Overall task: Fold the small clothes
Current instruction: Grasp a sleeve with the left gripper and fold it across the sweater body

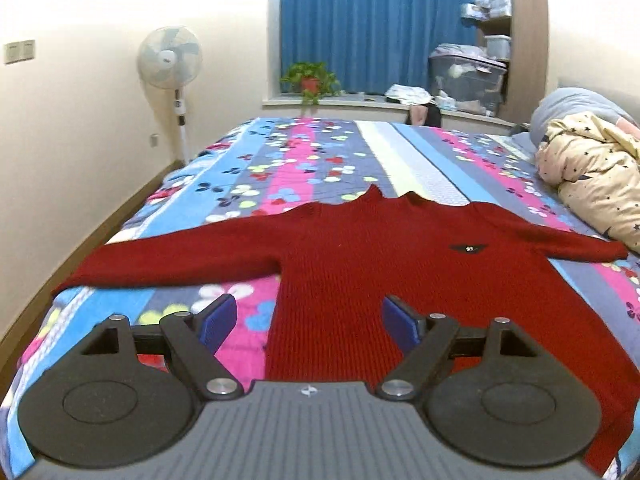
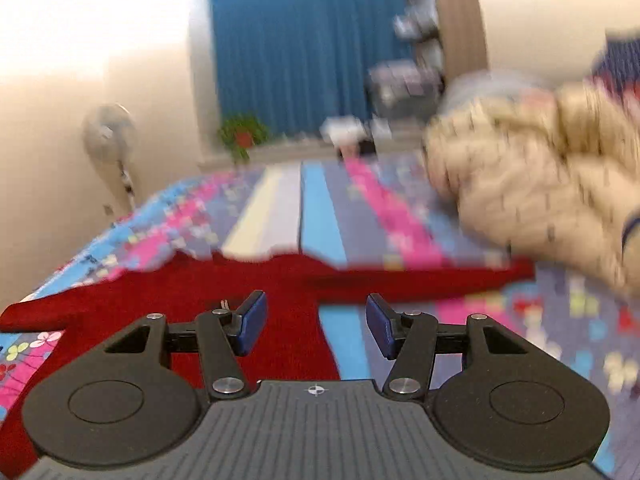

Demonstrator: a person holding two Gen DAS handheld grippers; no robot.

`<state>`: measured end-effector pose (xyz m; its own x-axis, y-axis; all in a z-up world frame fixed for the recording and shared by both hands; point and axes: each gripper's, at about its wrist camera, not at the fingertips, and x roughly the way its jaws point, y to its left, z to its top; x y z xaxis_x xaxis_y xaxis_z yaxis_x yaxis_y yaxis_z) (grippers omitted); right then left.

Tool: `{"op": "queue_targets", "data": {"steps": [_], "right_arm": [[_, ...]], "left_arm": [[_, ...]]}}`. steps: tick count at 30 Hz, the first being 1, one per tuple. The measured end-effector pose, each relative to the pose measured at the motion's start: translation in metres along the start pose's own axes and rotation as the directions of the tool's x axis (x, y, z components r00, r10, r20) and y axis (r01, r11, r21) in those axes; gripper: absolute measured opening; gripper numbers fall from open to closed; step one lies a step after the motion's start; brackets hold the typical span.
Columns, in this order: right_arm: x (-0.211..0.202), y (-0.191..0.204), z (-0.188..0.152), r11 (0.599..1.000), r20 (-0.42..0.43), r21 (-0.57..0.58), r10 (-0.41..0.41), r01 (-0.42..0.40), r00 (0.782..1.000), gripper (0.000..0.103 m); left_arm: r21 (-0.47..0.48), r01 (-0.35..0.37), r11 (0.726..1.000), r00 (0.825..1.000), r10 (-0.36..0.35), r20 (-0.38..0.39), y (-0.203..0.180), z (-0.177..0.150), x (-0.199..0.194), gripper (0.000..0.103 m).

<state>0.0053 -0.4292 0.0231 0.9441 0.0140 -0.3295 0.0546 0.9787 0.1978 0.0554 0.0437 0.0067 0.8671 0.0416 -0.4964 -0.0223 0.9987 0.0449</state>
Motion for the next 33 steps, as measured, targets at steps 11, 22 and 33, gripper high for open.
{"op": "queue_targets", "data": {"steps": [11, 22, 33], "right_arm": [[0.044, 0.019, -0.011, 1.000, -0.101, 0.031, -0.004, 0.007, 0.995, 0.056], [0.074, 0.033, -0.013, 0.999, -0.156, -0.047, -0.013, 0.006, 0.988, 0.023], [0.102, 0.041, -0.029, 0.990, -0.292, -0.138, -0.033, -0.008, 0.956, 0.038]], "left_arm": [[0.041, 0.003, 0.999, 0.996, 0.001, -0.088, 0.040, 0.029, 0.120, 0.047], [-0.389, -0.230, 0.892, 0.957, 0.135, -0.257, 0.177, 0.020, 0.219, 0.024], [-0.711, -0.308, 0.632, 0.949, 0.158, -0.271, 0.267, 0.005, 0.253, 0.062]]}}
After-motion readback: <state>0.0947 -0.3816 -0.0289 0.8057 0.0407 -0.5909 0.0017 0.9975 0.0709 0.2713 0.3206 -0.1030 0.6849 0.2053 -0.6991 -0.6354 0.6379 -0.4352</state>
